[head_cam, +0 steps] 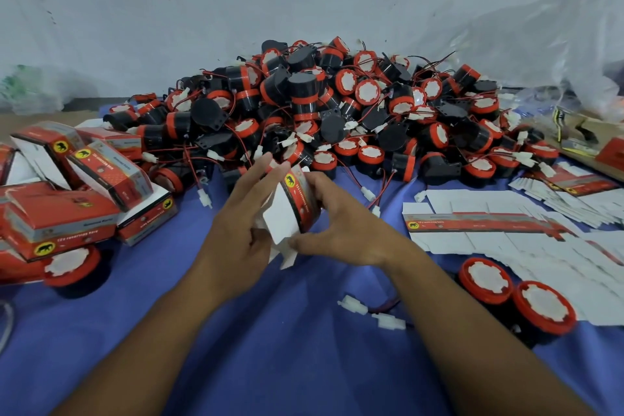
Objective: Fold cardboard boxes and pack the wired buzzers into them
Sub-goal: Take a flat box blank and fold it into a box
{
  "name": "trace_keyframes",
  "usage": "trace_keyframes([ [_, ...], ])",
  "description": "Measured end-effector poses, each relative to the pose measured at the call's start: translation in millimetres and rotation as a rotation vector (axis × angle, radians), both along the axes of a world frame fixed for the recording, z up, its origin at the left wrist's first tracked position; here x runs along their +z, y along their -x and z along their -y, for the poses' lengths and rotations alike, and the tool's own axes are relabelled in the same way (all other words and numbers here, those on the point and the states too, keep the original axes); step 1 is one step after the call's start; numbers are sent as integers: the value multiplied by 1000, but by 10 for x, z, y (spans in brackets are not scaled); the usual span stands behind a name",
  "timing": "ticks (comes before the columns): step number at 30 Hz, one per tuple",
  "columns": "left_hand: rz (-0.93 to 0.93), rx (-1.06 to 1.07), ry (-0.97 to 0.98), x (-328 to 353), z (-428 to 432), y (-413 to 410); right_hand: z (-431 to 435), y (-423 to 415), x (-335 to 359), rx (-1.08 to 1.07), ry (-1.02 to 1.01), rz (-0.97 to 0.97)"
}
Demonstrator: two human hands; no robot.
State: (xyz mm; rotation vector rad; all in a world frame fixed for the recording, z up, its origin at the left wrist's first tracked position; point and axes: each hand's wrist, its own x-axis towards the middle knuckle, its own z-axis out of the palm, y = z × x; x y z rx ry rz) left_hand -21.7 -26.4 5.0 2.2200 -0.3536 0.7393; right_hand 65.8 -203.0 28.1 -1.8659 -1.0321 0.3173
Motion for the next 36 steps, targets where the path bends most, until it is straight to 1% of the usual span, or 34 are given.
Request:
trace_keyframes([
  [4,-205,-16,265,73,-21,59,61,-68,49,104,-116,-255],
  [8,-376,-209,578,62,-21,75,110,-128,42,174,-274,-558],
  [10,-441,-301,688,58,-29,86,118,-134,41,243,-361,-707],
  [12,-459,-352,739,71,-2,94,113,-132,39,291,-395,-765],
  [15,-395,-399,843,86,33,69,113,-139,35,344,-429,-825],
  [17,-352,-396,875,94,51,65,133,-146,30,359,-420,-876],
  [19,-357,-372,887,104,82,67,175,-171,17,299,-382,-861],
  [21,-385,-380,913,92,92,71,194,-180,26,232,-306,-777],
  [22,-386,-389,921,86,85,70,193,-174,29,250,-288,-763],
  [25,-368,-360,900,96,56,44,221,-166,42,394,-326,-844],
  [27,-380,-350,924,106,69,43,219,-163,64,415,-321,-781],
  [29,-407,-367,923,89,81,44,189,-167,69,341,-344,-756],
  [33,-433,-376,851,104,97,73,76,-137,38,150,-405,-704],
  [36,-479,-367,786,130,67,93,-11,-84,41,71,-430,-658],
])
